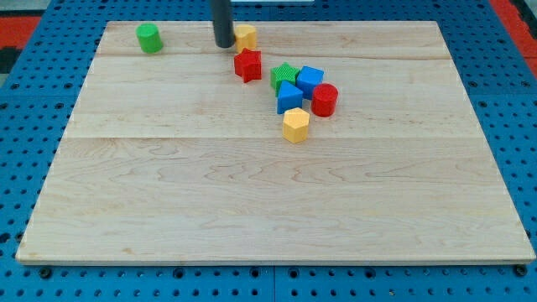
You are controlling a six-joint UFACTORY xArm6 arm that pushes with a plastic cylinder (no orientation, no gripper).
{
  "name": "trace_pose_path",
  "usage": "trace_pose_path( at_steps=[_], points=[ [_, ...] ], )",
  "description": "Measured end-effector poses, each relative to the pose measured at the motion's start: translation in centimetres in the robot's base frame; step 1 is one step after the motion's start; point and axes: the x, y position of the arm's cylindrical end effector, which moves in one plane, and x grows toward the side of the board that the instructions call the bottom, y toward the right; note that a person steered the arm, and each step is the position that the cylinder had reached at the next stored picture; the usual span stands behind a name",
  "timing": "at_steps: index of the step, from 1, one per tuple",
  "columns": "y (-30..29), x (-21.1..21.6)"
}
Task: Locate the yellow heart vertically above the green star
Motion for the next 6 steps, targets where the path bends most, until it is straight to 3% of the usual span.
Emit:
trace_pose_path(
  at_steps=[1,2,3,4,6],
  points=[
    [3.5,-0.1],
    [0.1,-1.4],
    [1.0,-4.4],
    [5.7,-4.4],
    [6.8,-4.4]
  ],
)
